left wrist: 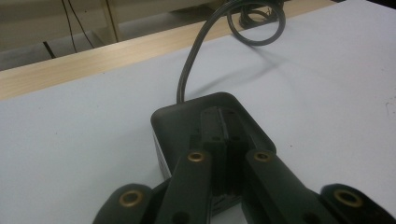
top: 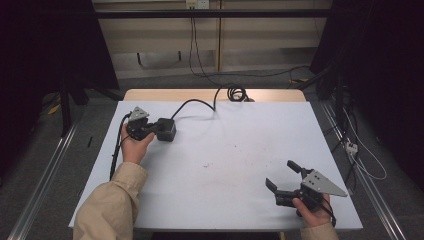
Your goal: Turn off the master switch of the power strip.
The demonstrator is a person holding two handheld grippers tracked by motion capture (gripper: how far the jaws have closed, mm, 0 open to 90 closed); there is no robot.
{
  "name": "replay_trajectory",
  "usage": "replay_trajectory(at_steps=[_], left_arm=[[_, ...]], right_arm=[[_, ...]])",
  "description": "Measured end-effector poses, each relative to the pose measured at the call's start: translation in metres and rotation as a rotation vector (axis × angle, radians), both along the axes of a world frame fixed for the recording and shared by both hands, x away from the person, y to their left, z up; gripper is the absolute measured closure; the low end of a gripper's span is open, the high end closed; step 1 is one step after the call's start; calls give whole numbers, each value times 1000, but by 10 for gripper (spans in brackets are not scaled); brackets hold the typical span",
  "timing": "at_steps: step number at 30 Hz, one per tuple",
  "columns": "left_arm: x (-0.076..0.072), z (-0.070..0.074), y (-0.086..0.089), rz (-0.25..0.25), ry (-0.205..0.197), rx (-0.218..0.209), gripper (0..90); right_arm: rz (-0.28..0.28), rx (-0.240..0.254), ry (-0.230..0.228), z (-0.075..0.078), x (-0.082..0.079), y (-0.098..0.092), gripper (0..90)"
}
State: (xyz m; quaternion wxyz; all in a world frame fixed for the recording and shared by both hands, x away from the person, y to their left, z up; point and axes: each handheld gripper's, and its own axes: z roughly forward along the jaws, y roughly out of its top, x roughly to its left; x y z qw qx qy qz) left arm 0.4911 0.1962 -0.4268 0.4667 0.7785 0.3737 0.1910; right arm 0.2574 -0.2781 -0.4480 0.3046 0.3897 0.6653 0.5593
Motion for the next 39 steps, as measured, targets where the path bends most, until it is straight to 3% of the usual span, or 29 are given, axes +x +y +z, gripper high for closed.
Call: replay_trajectory(at_steps=[9, 15, 17, 39], left_arm=[[-1, 2, -3, 1, -9, 41, 900], [-1, 2, -3, 5, -7, 36, 900], [-2, 2, -5, 6, -12, 56, 900], [-2, 2, -5, 18, 5, 38, 900]], right_arm=[[0, 0, 0, 0, 0, 0, 30], [3, -3, -2, 0, 0, 1, 30], [1, -3, 0, 0, 0, 1, 30], [-2, -2, -5, 1, 0, 0, 30]])
